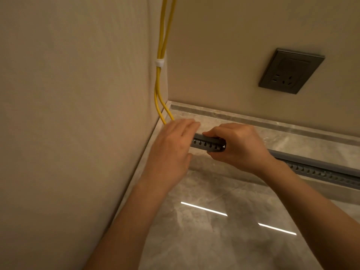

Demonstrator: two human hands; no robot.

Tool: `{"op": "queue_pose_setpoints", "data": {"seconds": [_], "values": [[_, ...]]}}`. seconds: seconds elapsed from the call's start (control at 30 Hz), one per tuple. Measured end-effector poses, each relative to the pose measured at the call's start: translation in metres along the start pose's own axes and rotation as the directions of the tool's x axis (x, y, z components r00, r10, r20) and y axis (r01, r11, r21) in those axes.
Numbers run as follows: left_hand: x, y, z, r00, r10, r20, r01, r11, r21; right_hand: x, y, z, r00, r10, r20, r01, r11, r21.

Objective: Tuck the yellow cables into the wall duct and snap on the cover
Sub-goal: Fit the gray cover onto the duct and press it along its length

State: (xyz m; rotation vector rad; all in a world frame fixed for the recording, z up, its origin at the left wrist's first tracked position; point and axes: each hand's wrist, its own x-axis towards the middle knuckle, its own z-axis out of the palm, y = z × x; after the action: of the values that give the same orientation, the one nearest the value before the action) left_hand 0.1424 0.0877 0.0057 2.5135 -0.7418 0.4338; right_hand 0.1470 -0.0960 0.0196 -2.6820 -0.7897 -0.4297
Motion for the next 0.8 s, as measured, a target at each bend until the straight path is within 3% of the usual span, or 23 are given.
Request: {"op": "queue_pose_setpoints", "data": {"seconds": [0.07,0.2,0.43,0.8], "values": [[0.011,0.001,0.004,0.987,0.015,0.161,-0.025,0.998,0.061,0.000,0.001,0.001,1.000,0.002,0.011,-0.002,1.000,-0.005],[0.026,-0.001,0.011,0.961,0.047,0.272,-0.105,0.973,0.203,-0.007,-0.001,0.005,0.999,0.016,0.038,-0.013,0.997,-0.082],[0.026,-0.001,0.013,0.947,0.126,0.296,-0.213,0.936,0.282,-0.025,-0.007,0.008,0.987,0.160,0.001,-0.149,0.921,-0.361],[0.027,0.001,0.013,0.902,0.228,0.366,-0.374,0.836,0.402,-0.017,-0.007,0.001,0.972,0.212,0.103,-0.155,0.903,-0.401]]}}
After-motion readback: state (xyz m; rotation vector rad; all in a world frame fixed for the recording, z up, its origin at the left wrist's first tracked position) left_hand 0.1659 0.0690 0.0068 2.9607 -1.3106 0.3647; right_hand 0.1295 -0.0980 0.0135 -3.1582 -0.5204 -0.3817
